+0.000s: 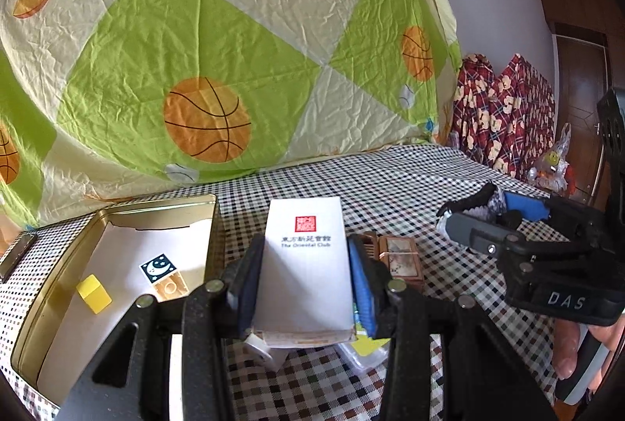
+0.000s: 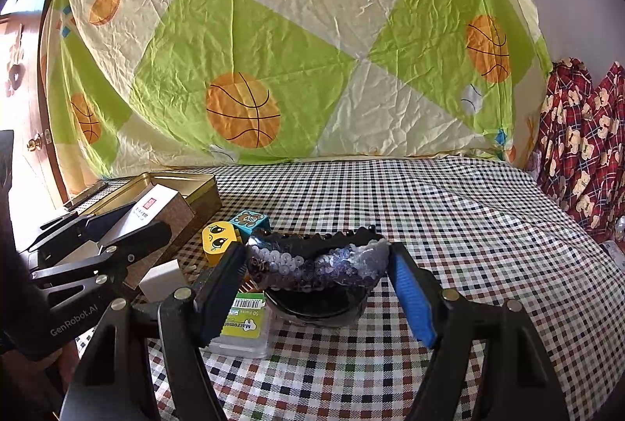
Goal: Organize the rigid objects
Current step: 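Lift the white box with the left tool while the right tool lifts the beaded bowl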
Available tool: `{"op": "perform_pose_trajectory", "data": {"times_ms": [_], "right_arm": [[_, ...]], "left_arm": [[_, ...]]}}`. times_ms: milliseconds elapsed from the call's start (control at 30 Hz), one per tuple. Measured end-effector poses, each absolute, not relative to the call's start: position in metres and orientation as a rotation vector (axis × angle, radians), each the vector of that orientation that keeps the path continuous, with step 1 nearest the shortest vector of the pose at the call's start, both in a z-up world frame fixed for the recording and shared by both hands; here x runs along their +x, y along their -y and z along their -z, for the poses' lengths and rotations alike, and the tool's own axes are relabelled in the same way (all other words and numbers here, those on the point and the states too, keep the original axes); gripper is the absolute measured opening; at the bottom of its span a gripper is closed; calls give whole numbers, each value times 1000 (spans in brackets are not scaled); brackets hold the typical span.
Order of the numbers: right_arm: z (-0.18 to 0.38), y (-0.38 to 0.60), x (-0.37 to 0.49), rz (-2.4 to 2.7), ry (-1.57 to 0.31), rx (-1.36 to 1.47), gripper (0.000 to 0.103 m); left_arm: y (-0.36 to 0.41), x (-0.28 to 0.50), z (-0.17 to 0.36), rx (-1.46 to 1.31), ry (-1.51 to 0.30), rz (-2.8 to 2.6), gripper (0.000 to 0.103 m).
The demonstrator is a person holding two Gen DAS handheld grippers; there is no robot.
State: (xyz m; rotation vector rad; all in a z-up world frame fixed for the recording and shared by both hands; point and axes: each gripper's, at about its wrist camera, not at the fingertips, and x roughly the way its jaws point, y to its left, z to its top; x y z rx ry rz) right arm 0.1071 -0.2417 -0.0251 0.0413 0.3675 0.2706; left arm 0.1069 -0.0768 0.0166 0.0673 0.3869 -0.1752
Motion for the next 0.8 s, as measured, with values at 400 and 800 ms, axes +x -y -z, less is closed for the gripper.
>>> {"op": "perform_pose_trajectory", "data": {"times_ms": [400, 800], "right_arm": [[22, 235, 95, -270, -285, 40, 75], [19, 235, 84, -271, -217, 51, 75]], "left_arm": [[71, 96, -20, 46, -330, 136, 41], [64, 85, -23, 26, -270, 101, 41]]}}
